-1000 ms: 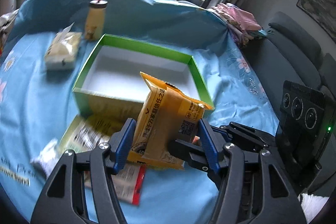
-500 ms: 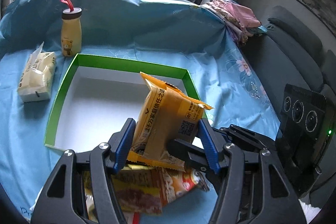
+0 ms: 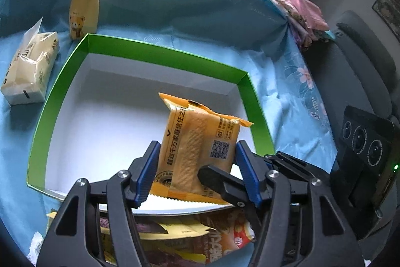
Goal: Organize snacks
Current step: 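Lift the yellow cake packet with the left gripper over the green box, then open the left gripper to drop the yellow packet into the box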
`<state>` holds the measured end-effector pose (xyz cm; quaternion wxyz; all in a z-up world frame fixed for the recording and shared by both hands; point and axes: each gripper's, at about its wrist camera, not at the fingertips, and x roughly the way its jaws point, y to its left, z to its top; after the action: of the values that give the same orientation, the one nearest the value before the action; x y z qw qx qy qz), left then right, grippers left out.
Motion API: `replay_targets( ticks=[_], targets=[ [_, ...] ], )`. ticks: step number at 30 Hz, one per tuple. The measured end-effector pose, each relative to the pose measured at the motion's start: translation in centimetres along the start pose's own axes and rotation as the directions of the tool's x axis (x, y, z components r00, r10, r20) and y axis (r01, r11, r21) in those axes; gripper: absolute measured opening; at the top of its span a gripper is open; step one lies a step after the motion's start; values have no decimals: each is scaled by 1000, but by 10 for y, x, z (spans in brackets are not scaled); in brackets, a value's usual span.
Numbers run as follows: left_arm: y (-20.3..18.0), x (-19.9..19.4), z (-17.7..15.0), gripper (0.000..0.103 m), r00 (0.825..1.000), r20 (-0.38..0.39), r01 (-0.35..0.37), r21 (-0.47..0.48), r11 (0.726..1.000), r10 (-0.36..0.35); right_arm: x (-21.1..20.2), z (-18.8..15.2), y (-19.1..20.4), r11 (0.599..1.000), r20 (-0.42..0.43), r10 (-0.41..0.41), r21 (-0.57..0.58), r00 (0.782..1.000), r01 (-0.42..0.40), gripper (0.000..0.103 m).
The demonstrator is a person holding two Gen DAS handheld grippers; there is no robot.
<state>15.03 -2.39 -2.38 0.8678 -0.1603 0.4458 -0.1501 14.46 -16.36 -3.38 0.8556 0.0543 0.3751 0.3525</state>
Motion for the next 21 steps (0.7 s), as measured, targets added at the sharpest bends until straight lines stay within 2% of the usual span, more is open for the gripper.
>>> replay_targets(
  ticks=[6, 9, 16, 18, 21],
  targets=[
    [-1, 4, -2, 63, 1000, -12, -20, 2, 1000, 20, 7, -3, -3, 999, -32, -31, 29, 999, 32, 43],
    [0, 3, -3, 75, 999, -9, -39, 2, 999, 39, 6, -4, -5, 998, -32, -55, 40, 998, 56, 47],
    [1, -5, -6, 79, 997, 10, -73, 11, 997, 73, -3, -5, 0, 995, -16, -95, 23, 995, 95, 55],
    [1, -8, -7, 79, 996, 19, -83, 11, 997, 82, -7, -7, -2, 994, -11, -107, 28, 994, 107, 61],
    [2, -13, -8, 79, 995, 28, -101, 13, 995, 101, -11, -8, -4, 993, -8, -114, 34, 993, 115, 61]
  ],
)
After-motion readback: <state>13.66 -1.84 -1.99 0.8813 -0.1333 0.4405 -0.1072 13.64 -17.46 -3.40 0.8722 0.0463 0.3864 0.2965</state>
